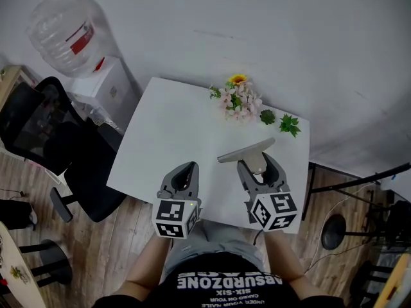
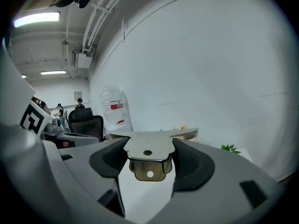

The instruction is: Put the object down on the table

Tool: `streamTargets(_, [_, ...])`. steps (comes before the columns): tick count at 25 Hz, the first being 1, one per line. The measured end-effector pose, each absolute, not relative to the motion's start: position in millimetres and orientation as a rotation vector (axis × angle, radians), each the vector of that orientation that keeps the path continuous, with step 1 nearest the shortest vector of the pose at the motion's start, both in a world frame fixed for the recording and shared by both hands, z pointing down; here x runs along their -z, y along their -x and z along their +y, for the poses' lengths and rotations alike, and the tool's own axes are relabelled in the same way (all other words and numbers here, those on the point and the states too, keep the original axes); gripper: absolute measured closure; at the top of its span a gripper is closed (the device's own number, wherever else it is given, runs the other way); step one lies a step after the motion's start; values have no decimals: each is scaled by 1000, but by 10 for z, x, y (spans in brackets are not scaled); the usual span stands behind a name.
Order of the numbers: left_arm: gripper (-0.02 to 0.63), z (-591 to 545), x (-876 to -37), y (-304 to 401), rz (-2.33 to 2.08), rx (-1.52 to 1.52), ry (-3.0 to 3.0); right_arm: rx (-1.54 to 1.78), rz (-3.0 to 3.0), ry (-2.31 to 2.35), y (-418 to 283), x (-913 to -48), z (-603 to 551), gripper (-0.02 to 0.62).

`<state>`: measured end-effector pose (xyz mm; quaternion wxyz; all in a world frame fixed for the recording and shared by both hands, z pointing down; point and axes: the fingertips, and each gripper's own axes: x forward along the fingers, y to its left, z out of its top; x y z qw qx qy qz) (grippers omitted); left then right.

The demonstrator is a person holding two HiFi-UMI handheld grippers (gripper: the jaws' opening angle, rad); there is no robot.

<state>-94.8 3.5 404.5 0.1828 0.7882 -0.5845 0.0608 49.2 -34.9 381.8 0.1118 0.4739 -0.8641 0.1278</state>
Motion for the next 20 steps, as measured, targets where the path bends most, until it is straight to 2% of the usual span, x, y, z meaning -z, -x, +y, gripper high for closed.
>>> streamTargets(20, [600,-348,-4021,912,-1637,-204,-2251,-394,-2543,-1445,-509,-3854,-788,307])
